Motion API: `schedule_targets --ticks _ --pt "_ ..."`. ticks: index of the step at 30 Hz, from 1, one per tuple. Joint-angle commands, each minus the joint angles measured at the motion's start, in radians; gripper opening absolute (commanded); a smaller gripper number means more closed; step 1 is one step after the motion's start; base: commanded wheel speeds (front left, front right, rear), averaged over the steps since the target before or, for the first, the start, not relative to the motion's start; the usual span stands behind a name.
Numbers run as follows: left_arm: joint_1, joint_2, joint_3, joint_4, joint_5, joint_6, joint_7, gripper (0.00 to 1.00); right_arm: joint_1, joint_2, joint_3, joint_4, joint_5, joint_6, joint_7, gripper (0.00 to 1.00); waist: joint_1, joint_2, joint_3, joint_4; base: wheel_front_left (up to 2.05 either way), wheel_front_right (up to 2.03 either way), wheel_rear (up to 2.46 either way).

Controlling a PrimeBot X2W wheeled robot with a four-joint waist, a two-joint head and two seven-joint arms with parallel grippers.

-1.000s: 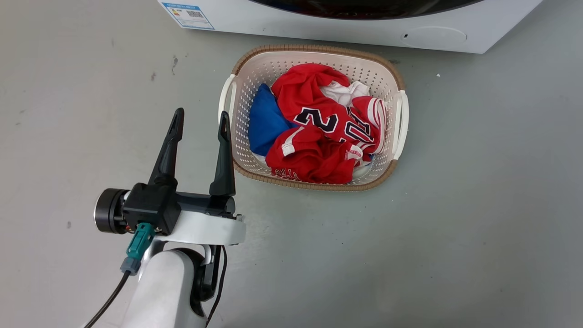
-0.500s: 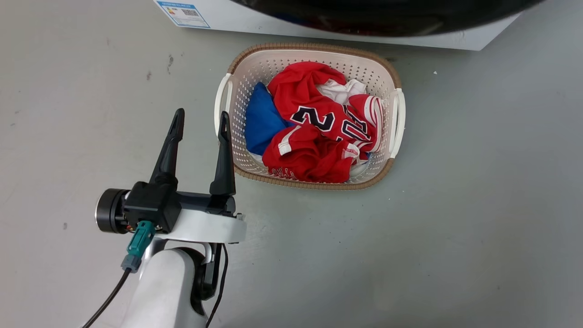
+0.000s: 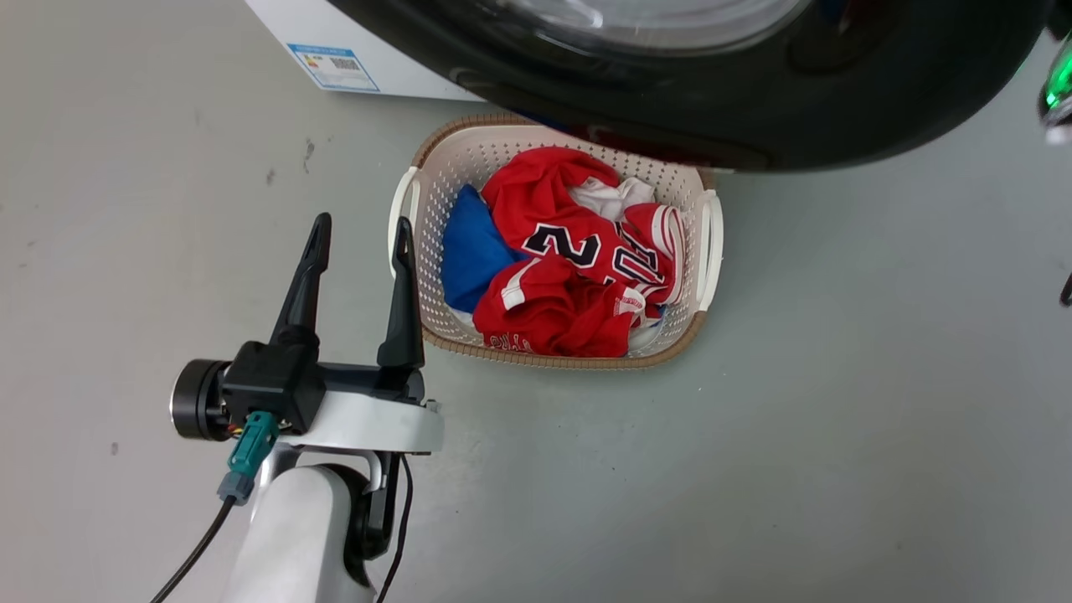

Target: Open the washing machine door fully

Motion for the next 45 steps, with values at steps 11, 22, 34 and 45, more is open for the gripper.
schedule_targets --ticks 11,22,34,45 --pt "0.069 -0.001 0.033 0.007 0.017 -0.008 -0.002 1.00 0.221 0.032 0.082 -0.174 0.021 0.000 0.072 0.00 0.0000 0.0000 -0.090 -0.055 0.00 0.00 0.00" --pt "0.109 -0.001 0.041 0.012 0.017 -0.011 -0.002 1.00 0.406 0.072 0.202 -0.351 0.036 0.000 0.155 0.00 0.0000 0.0000 -0.164 -0.082 0.00 0.00 0.00" --pt "0.139 -0.001 0.034 0.012 0.004 -0.001 -0.002 1.00 0.497 0.123 0.303 -0.454 0.036 0.001 0.186 0.00 0.0000 0.0000 -0.214 -0.053 0.00 0.00 0.00" --pt "0.178 -0.001 0.040 0.011 0.003 0.005 -0.002 1.00 0.585 0.166 0.380 -0.496 0.041 0.001 0.193 0.00 0.0000 0.0000 -0.266 -0.030 0.00 0.00 0.00"
